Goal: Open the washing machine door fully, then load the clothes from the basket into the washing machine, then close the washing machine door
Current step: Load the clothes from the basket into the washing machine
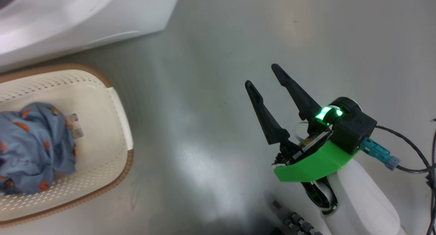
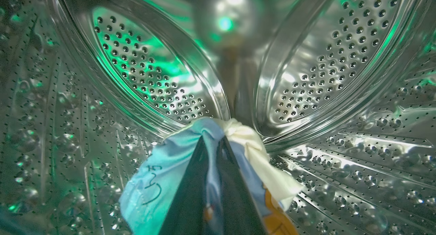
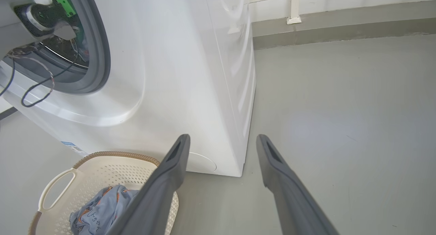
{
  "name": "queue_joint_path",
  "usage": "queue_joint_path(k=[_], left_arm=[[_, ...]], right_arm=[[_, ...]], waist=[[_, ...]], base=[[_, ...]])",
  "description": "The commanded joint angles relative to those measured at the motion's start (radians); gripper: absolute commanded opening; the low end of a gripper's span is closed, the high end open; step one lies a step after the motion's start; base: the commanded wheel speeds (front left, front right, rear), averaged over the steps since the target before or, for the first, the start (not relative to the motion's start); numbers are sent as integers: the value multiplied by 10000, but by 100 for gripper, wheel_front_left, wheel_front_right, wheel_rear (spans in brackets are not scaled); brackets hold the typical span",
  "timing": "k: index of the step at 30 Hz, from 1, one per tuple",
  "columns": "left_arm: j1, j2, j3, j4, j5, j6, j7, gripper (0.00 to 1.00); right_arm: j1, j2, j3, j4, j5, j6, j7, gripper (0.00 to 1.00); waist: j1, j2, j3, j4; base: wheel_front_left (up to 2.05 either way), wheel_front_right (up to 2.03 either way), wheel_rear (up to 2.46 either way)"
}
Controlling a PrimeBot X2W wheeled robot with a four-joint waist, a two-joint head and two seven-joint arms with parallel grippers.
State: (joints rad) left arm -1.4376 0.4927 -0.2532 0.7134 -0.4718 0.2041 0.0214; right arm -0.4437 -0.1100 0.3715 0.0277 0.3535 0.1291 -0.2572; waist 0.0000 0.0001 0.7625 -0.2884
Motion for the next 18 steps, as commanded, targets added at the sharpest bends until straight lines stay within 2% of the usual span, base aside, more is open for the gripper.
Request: queue_joint_path(k=[1, 5, 12, 13, 14, 15, 18], left_arm=[[-299, 535, 196, -50, 82, 22, -318, 0], [-579, 648, 202, 292, 171, -71, -925, 0], [-976, 613, 87, 1233, 21, -478, -777, 0], [-1032, 556, 118, 1334, -49, -497, -775, 20], [-1079, 499, 125, 1414, -88, -507, -797, 53], [-1106, 452, 89, 1479, -84, -517, -804, 100], [-1182, 346, 21, 1612, -114, -619, -873, 100]], right_arm=[[84, 111, 251, -214, 137, 16, -45, 100], [-9, 151, 350, -195, 233, 16, -45, 100], [-47, 129, 371, -122, 264, 16, -45, 100], [-56, 118, 365, -114, 257, 16, -45, 100], [-66, 105, 357, -111, 247, 16, -45, 100], [-73, 90, 347, -110, 236, 16, -45, 100], [-87, 53, 309, -113, 202, 16, -45, 100]], waist=[[0, -1, 380, -377], [0, -1, 554, -546], [0, -1, 619, -511], [0, -1, 609, -486], [0, -1, 595, -455], [0, -1, 577, -420], [0, -1, 527, -321]], base=[[0, 0, 0], [0, 0, 0], [0, 0, 0], [0, 0, 0], [0, 0, 0], [0, 0, 0], [0, 0, 0]])
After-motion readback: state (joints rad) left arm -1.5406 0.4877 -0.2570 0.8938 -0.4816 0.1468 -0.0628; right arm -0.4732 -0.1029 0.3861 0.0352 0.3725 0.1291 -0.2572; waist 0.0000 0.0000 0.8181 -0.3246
